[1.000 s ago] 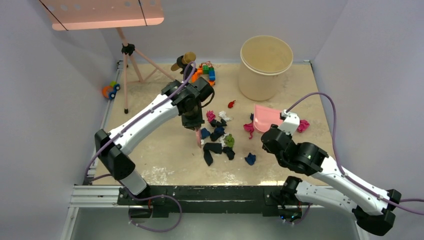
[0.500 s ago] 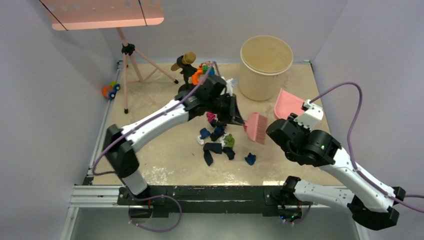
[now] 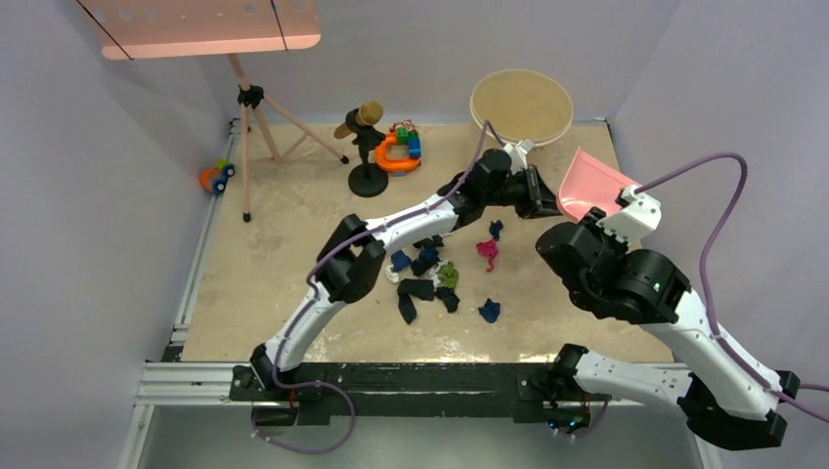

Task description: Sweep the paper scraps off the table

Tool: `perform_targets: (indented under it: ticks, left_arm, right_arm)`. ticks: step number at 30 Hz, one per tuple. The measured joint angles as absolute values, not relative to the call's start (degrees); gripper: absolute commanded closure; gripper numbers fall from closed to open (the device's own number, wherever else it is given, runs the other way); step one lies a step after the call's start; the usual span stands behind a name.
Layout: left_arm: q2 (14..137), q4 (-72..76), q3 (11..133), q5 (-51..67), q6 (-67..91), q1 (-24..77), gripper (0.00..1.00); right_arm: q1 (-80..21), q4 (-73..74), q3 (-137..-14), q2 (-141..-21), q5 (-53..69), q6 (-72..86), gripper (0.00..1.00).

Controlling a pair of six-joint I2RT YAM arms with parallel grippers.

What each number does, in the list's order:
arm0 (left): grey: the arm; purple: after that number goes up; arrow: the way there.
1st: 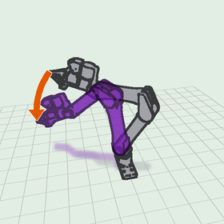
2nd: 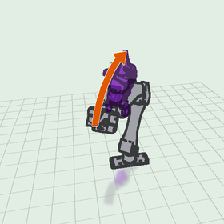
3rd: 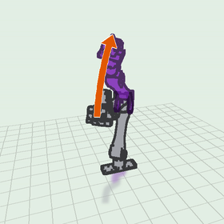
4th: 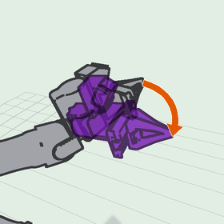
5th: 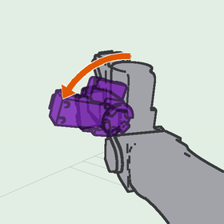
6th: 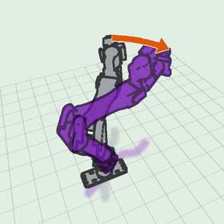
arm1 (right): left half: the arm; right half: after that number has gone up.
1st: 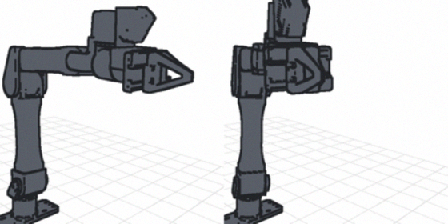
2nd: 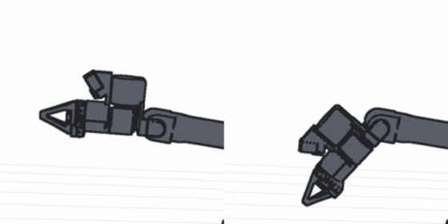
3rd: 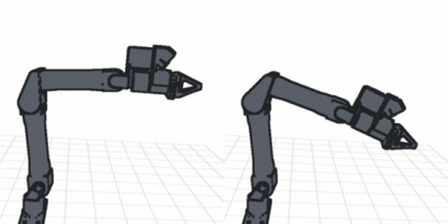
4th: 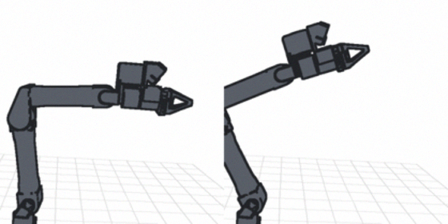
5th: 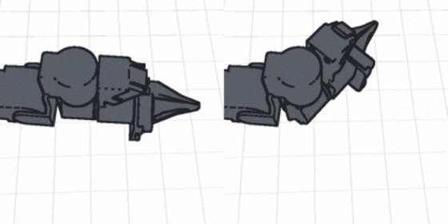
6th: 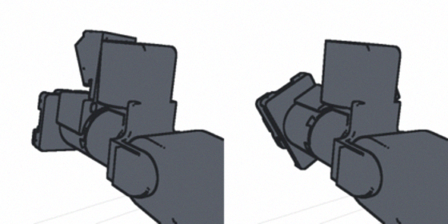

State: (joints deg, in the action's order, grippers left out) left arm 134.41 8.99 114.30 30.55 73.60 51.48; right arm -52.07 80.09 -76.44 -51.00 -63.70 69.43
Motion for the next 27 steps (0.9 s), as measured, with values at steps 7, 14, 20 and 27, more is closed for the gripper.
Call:
perform_targets:
  ticks: [7,14,20,27]
  left_arm:
    - [146.19,2.11,133.38,20.27,75.37,54.68,1.00]
    - [146.74,-10.76,133.43,13.23,75.70,55.66,1.00]
    - [145.38,-22.74,129.14,7.99,75.18,54.74,1.00]
    - [130.96,-36.01,119.63,-0.32,71.37,53.76,1.00]
  right_arm:
    - [-51.77,78.11,-76.44,-51.62,-64.36,68.36,1.00]
    - [-51.24,75.92,-76.36,-51.57,-64.95,67.00,1.00]
    - [-51.22,75.33,-75.29,-51.33,-64.45,67.09,1.00]
    - [-50.98,75.81,-73.67,-50.78,-63.13,68.42,1.00]
